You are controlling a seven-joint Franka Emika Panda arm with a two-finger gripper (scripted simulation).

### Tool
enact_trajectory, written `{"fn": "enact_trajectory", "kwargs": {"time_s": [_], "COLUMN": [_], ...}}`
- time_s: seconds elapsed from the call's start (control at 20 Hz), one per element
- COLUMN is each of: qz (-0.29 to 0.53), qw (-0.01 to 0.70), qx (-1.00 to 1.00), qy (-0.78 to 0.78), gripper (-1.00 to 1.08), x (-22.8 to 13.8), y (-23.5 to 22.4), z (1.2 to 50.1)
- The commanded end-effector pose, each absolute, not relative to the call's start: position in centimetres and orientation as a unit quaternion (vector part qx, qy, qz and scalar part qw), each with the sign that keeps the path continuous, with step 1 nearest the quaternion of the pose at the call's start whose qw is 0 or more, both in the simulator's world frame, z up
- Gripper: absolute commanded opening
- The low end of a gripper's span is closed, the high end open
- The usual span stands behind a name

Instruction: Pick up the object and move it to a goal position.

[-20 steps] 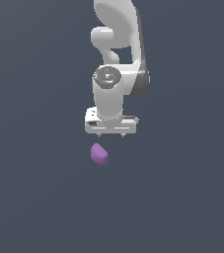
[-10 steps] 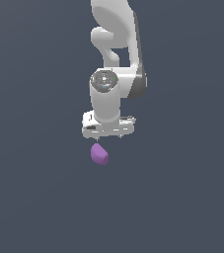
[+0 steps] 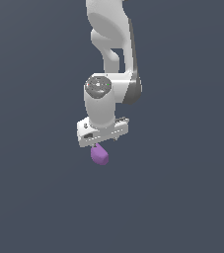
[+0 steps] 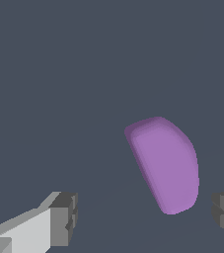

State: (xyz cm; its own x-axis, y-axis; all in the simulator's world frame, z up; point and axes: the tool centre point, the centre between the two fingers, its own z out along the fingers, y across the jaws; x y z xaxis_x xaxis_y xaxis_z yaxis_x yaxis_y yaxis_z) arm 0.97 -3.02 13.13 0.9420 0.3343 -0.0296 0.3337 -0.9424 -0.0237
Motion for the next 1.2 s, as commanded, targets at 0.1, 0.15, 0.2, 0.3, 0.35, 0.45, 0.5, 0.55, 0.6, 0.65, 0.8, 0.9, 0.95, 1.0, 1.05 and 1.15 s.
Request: {"fn": "enact_trajectory", "kwargs": {"time_s": [0.1,0.15,0.2,0.3,0.35,0.45,0.5,0.55,0.6,0.65,0.8,0.9,0.95,1.0,1.05,1.15], "qz": [0.012,0.011,0.010,0.008,0.007,0.005,0.004,0.004,0.003,0.003,0.001,0.001,0.000,0.000,0.000,0.000], "qw": [0.007,0.006,0.006,0.005,0.004,0.003,0.003,0.002,0.002,0.002,0.001,0.000,0.000,0.000,0.000,0.000], "qx": [-0.974,-0.971,-0.968,-0.961,-0.958,-0.953,-0.950,-0.947,-0.945,-0.942,-0.937,-0.934,-0.933,-0.932,-0.931,-0.931], "qy": [-0.227,-0.240,-0.252,-0.275,-0.285,-0.304,-0.313,-0.321,-0.328,-0.334,-0.350,-0.357,-0.360,-0.362,-0.364,-0.365], "gripper": [1.00,1.00,1.00,1.00,1.00,1.00,1.00,1.00,1.00,1.00,1.00,1.00,1.00,1.00,1.00,1.00], "x": [1.7,1.9,2.0,2.3,2.5,2.7,2.8,2.9,3.0,3.1,3.3,3.4,3.4,3.4,3.5,3.5], "y": [-3.9,-4.2,-4.4,-4.7,-4.9,-5.3,-5.4,-5.5,-5.7,-5.8,-6.1,-6.2,-6.3,-6.3,-6.3,-6.3], "z": [12.6,12.5,12.4,12.2,12.1,11.9,11.8,11.8,11.7,11.6,11.5,11.4,11.4,11.4,11.4,11.4]}}
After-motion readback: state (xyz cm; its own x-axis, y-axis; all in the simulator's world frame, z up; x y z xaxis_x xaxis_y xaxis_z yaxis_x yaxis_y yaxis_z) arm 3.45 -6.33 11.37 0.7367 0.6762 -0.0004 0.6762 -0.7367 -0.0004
